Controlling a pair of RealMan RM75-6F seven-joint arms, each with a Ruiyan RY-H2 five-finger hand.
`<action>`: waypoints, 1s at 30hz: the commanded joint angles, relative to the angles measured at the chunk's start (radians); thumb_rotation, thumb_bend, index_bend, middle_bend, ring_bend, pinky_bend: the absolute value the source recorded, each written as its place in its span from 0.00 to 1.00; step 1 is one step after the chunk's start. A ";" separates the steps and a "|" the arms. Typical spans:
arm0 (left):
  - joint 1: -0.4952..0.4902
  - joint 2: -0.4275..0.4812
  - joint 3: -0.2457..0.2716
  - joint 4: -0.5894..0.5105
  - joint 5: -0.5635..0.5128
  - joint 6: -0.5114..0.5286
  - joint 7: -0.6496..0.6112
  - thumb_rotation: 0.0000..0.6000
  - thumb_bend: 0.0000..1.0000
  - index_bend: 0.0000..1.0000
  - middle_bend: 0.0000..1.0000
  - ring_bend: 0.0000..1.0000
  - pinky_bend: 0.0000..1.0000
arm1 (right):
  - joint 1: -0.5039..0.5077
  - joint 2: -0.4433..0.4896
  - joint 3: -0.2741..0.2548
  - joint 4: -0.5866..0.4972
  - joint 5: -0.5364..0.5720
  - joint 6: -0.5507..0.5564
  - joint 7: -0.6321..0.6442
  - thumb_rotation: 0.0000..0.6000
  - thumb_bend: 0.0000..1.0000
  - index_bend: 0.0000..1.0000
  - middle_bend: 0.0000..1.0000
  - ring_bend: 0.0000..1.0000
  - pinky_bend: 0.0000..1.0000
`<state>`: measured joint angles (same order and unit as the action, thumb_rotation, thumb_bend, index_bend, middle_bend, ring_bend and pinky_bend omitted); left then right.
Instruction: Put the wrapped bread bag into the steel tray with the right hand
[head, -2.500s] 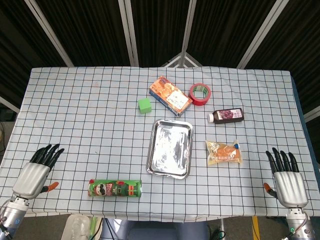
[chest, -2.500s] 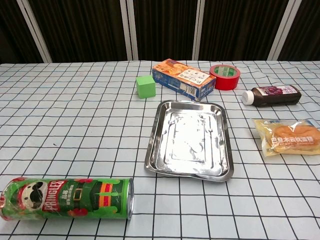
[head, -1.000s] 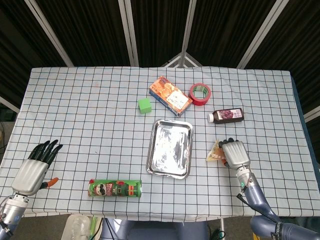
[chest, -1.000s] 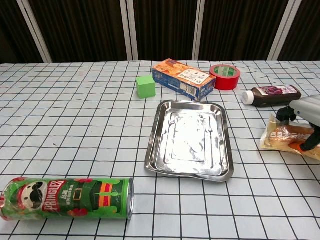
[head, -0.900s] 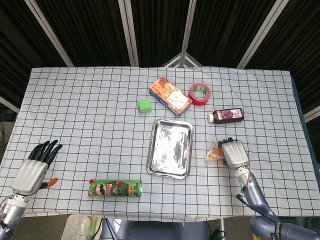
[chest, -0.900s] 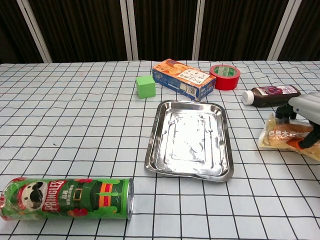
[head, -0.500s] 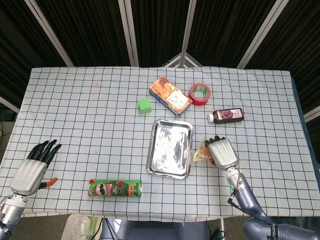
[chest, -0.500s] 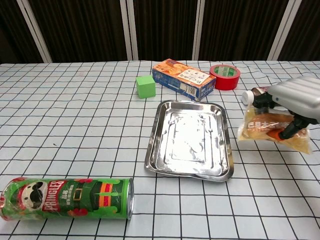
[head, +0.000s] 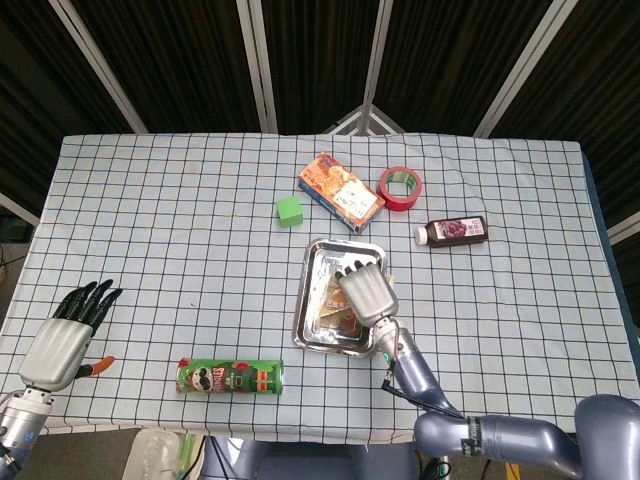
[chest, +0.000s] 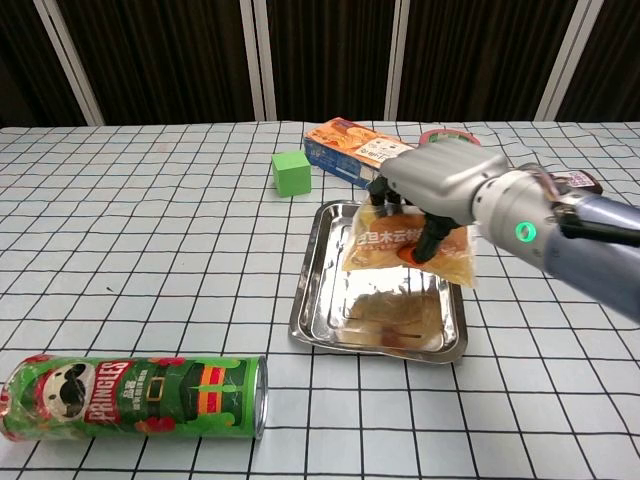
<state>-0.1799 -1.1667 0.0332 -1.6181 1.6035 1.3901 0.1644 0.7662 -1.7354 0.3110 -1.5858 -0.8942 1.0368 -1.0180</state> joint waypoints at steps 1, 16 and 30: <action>-0.003 0.000 0.002 0.003 0.001 -0.005 -0.003 1.00 0.08 0.00 0.00 0.00 0.09 | 0.065 -0.065 0.030 0.073 0.067 -0.009 -0.033 1.00 0.41 0.51 0.47 0.34 0.52; -0.006 -0.014 0.010 -0.002 0.007 -0.018 0.032 1.00 0.08 0.00 0.00 0.00 0.09 | 0.024 0.065 -0.042 -0.193 0.163 0.204 -0.133 1.00 0.29 0.00 0.00 0.00 0.27; 0.007 -0.005 0.019 -0.019 0.028 0.008 0.047 1.00 0.08 0.00 0.00 0.00 0.09 | -0.431 0.431 -0.495 -0.196 -0.445 0.641 0.405 1.00 0.29 0.00 0.00 0.00 0.00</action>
<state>-0.1728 -1.1701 0.0521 -1.6349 1.6304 1.3984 0.2069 0.5312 -1.4270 -0.0011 -1.9392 -1.1301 1.5176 -0.9104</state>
